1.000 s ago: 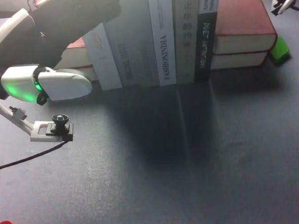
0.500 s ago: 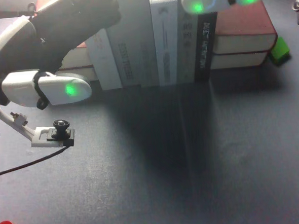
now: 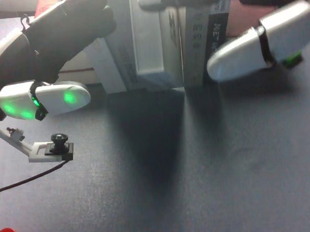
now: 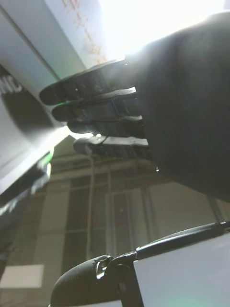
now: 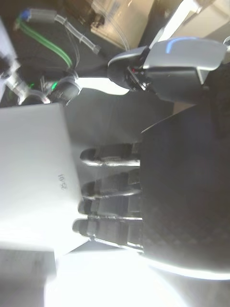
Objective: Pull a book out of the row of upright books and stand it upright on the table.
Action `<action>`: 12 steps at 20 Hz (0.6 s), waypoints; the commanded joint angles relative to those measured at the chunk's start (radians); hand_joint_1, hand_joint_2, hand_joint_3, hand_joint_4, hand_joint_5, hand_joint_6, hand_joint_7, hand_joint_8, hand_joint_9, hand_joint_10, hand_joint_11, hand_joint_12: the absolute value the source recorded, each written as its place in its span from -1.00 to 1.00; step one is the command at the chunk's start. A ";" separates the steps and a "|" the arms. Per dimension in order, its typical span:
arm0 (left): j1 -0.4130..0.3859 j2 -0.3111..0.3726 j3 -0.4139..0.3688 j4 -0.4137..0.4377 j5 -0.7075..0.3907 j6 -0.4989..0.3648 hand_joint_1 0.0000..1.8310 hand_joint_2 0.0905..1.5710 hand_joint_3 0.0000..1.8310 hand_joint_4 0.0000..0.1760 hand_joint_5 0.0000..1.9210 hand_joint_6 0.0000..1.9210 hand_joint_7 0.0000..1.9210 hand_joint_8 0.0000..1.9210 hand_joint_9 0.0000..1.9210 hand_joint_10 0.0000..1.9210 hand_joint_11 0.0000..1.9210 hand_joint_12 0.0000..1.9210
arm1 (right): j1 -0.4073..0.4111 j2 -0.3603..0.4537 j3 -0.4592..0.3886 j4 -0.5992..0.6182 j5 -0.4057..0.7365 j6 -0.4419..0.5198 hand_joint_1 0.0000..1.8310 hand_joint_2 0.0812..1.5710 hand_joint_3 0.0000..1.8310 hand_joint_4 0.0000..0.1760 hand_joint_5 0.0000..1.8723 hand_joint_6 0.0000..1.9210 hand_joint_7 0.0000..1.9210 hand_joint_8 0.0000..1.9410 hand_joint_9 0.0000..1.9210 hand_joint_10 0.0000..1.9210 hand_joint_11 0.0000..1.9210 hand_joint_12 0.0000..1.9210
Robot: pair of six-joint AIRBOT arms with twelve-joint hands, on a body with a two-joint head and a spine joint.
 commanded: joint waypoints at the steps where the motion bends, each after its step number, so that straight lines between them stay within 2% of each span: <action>1: -0.005 -0.008 -0.005 -0.042 -0.117 -0.009 0.10 -0.06 -1.00 -0.35 -0.66 -1.00 -0.77 -1.00 -0.72 -1.00 -0.97 -0.38 | -0.003 0.009 -0.007 0.047 0.031 0.002 -1.00 0.27 -1.00 0.53 -0.87 -0.98 -1.00 -1.00 -1.00 -1.00 -1.00 -1.00; 2: -0.003 -0.010 -0.005 -0.044 -0.118 -0.009 0.09 -0.07 -1.00 -0.29 -0.65 -1.00 -0.77 -1.00 -0.71 -1.00 -0.99 -0.28 | -0.013 0.016 -0.012 0.055 0.033 0.002 -1.00 0.26 -1.00 0.75 -0.84 -0.97 -1.00 -1.00 -1.00 -1.00 -1.00 -1.00; 3: -0.001 -0.011 -0.005 -0.044 -0.118 -0.009 0.10 -0.07 -1.00 -0.48 -0.67 -1.00 -0.76 -1.00 -0.70 -1.00 -1.00 -0.24 | -0.020 0.022 -0.012 0.066 0.034 0.002 -1.00 0.26 -1.00 0.76 -0.80 -0.96 -1.00 -1.00 -1.00 -1.00 -1.00 -1.00; 4: -0.001 -0.012 -0.004 -0.044 -0.118 -0.009 0.10 -0.06 -1.00 -0.54 -0.67 -1.00 -0.75 -1.00 -0.70 -1.00 -1.00 -0.25 | -0.020 0.024 -0.012 0.067 0.034 0.002 -1.00 0.29 -1.00 0.42 -0.78 -0.96 -1.00 -1.00 -1.00 -1.00 -1.00 -1.00; 5: -0.001 -0.013 -0.004 -0.044 -0.118 -0.009 0.10 -0.06 -1.00 -0.44 -0.66 -1.00 -0.76 -1.00 -0.69 -1.00 -1.00 -0.26 | -0.018 0.027 -0.012 0.072 0.034 0.001 -1.00 0.29 -1.00 0.29 -0.79 -0.97 -1.00 -1.00 -1.00 -1.00 -1.00 -1.00; 7: -0.002 -0.013 -0.004 -0.044 -0.119 -0.009 0.11 -0.07 -1.00 -0.51 -0.69 -1.00 -0.76 -1.00 -0.70 -1.00 -1.00 -0.28 | -0.005 0.032 -0.012 0.076 0.035 -0.001 -1.00 0.29 -1.00 0.25 -0.79 -0.97 -1.00 -1.00 -1.00 -1.00 -1.00 -1.00; 8: -0.002 -0.013 -0.004 -0.044 -0.119 -0.009 0.10 -0.08 -1.00 -0.46 -0.69 -1.00 -0.77 -1.00 -0.71 -1.00 -1.00 -0.29 | 0.004 0.038 -0.013 0.078 0.039 -0.001 -1.00 0.27 -1.00 0.39 -0.80 -0.98 -1.00 -1.00 -1.00 -1.00 -1.00 -1.00; 9: -0.002 -0.014 -0.005 -0.044 -0.120 -0.009 0.09 -0.05 -1.00 -0.50 -0.71 -1.00 -0.79 -1.00 -0.73 -1.00 -1.00 -0.30 | 0.016 0.053 -0.018 0.090 0.053 -0.001 -1.00 0.28 -1.00 0.20 -0.77 -0.97 -1.00 -1.00 -1.00 -1.00 -1.00 -1.00; 10: -0.002 -0.015 -0.005 -0.044 -0.120 -0.009 0.09 -0.05 -1.00 -0.52 -0.71 -1.00 -0.78 -1.00 -0.73 -1.00 -1.00 -0.34 | 0.024 0.060 -0.024 0.095 0.061 -0.001 -1.00 0.33 -1.00 -0.65 -0.74 -0.98 -1.00 -1.00 -1.00 -1.00 -1.00 -1.00; 11: -0.002 -0.016 -0.005 -0.044 -0.120 -0.009 0.09 -0.05 -1.00 -0.52 -0.71 -1.00 -0.78 -1.00 -0.73 -1.00 -1.00 -0.34 | 0.034 0.067 -0.028 0.096 0.065 -0.001 -1.00 0.33 -1.00 -0.65 -0.74 -0.98 -1.00 -1.00 -1.00 -1.00 -1.00 -1.00; 12: -0.001 -0.018 -0.004 -0.044 -0.120 -0.009 0.08 -0.03 -0.99 -0.63 -0.71 -1.00 -0.78 -1.00 -0.72 -0.99 -1.00 -0.32 | 0.055 0.095 -0.045 0.096 0.075 -0.001 -0.87 0.39 -0.98 -0.64 -0.70 -0.98 -1.00 -1.00 -1.00 -1.00 -0.98 -0.99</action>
